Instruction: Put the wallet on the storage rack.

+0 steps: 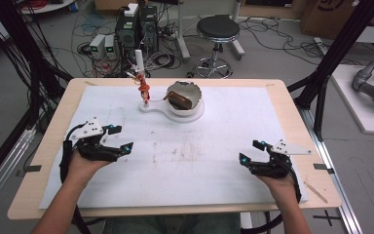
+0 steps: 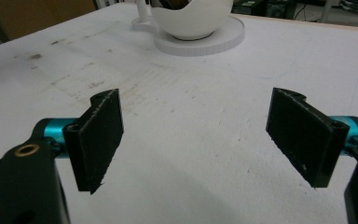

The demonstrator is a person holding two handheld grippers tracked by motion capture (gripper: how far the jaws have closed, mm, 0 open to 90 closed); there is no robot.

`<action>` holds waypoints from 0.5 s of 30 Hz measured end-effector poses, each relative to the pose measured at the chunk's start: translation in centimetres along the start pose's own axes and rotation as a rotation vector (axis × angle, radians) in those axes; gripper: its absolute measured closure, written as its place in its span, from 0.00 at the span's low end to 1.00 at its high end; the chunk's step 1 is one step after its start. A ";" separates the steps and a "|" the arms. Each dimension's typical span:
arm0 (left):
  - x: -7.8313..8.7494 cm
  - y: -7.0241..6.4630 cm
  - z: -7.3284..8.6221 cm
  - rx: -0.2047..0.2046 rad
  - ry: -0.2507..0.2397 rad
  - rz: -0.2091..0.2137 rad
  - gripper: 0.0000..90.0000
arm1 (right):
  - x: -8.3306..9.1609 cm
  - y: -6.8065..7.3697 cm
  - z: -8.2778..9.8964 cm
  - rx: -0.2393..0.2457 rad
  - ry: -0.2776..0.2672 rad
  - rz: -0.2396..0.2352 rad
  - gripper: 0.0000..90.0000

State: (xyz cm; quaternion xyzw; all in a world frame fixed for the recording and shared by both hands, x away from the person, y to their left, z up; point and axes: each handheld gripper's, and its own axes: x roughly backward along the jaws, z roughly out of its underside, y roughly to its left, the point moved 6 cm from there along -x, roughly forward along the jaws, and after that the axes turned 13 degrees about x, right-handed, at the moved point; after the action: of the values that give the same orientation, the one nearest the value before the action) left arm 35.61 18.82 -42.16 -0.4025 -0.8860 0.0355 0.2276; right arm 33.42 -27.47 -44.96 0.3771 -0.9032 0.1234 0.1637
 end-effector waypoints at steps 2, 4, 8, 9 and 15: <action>0.0 0.2 0.4 -0.004 0.014 -0.015 0.20 | -0.1 0.0 0.0 -0.001 -0.001 -0.001 0.21; -0.1 0.3 0.7 -0.009 0.029 -0.020 0.20 | -0.3 -0.1 0.0 0.002 -0.001 -0.003 0.21; -0.1 0.3 1.2 -0.013 0.043 -0.025 0.20 | -1.0 0.0 -0.1 0.011 0.009 -0.019 0.21; -0.1 0.3 1.3 -0.010 0.043 -0.027 0.20 | -1.1 0.0 -0.1 0.013 0.011 -0.021 0.21; 0.4 0.4 1.6 0.002 0.038 -0.024 0.20 | -1.5 0.2 -0.4 0.022 0.017 -0.027 0.21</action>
State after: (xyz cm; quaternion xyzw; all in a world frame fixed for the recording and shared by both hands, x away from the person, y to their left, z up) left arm 34.97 19.62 -43.59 -0.3919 -0.8863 0.0262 0.2453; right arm 34.36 -26.27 -45.22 0.3899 -0.8953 0.1341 0.1688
